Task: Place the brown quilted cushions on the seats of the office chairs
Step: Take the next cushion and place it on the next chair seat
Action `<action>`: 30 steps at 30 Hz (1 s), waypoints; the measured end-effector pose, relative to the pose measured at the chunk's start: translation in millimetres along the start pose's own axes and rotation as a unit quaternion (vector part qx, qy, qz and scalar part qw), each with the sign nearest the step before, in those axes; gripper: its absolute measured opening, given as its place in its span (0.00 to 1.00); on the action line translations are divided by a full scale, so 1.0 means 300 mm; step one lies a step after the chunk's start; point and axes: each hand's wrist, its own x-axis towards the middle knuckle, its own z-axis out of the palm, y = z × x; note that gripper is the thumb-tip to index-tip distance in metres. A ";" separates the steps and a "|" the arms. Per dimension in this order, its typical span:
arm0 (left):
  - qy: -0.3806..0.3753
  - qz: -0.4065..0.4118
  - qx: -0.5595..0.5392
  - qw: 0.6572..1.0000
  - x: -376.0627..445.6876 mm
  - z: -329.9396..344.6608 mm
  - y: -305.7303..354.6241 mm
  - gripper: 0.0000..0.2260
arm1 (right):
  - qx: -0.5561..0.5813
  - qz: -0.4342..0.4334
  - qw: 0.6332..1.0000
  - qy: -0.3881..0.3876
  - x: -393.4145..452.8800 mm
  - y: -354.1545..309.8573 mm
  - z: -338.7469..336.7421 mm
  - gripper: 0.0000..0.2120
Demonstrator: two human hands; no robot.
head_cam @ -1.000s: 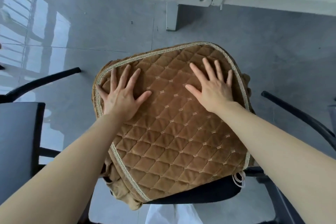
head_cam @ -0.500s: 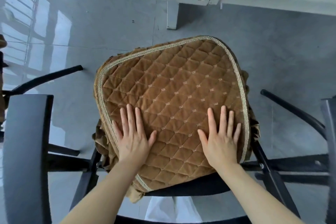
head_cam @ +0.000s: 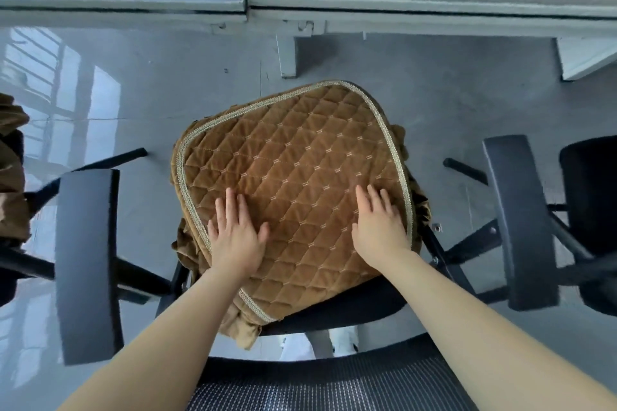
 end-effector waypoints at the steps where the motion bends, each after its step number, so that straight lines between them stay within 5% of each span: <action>1: -0.008 0.011 0.010 1.000 -0.031 -0.030 0.018 0.34 | 0.013 -0.003 1.000 0.000 -0.036 -0.003 -0.038 0.31; 10: -0.006 0.148 -0.062 0.987 -0.548 -0.263 0.398 0.30 | 0.129 -0.056 0.986 0.085 -0.575 0.119 -0.328 0.26; 17: 0.011 0.266 -0.157 0.951 -1.037 -0.270 0.798 0.26 | 0.136 -0.040 0.977 0.161 -1.057 0.511 -0.401 0.25; 24: 0.049 0.255 -0.163 0.952 -1.376 -0.149 1.159 0.19 | 0.188 0.032 0.966 0.172 -1.455 0.990 -0.446 0.23; 30: 0.051 0.260 -0.151 0.952 -1.490 -0.124 1.384 0.16 | 0.188 0.049 0.957 0.215 -1.500 1.219 -0.556 0.21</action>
